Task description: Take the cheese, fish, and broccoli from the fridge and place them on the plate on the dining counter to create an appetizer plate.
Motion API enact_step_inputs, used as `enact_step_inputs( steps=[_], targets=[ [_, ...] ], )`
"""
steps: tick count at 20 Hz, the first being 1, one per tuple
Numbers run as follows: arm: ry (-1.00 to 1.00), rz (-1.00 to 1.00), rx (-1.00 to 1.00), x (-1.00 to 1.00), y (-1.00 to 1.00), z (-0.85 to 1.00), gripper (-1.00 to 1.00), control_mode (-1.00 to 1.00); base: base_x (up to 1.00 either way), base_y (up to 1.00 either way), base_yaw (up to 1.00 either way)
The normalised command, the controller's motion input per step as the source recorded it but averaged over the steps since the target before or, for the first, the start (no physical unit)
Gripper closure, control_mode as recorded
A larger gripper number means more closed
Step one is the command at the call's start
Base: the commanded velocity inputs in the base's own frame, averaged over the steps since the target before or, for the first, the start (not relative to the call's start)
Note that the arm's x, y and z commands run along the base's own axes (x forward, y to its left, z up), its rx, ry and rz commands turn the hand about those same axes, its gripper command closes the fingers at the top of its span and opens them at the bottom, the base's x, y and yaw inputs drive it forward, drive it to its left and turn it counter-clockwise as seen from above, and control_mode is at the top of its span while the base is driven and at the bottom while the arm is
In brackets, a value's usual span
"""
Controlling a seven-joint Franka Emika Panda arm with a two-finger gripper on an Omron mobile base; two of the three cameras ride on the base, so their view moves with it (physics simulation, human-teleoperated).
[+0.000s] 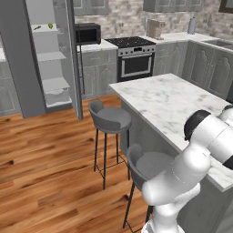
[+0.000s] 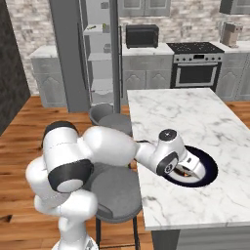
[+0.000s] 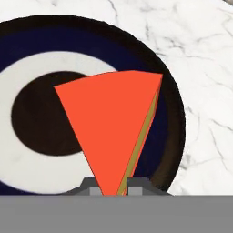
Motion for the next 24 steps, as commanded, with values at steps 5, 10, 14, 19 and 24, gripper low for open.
enact_step_inputs(
  steps=[5,10,14,19,24],
  targets=[
    [0.08,-0.01,0.05,0.34,-0.26,-0.27,1.00,-1.00,0.00,0.00,0.00],
    [0.05,0.00,0.05,0.35,-0.55,-0.36,1.00,-1.00,0.00,0.00,0.00],
    [0.02,0.00,0.05,0.26,-0.63,-0.31,-1.00,-1.00,0.00,0.00,0.00],
    [-0.01,0.00,0.00,-0.23,-0.25,0.51,-1.00,-1.00,0.00,0.00,0.00],
    [-0.07,0.00,-0.03,-0.51,0.37,1.00,-1.00,-1.00,0.00,0.00,0.00]
  ],
)
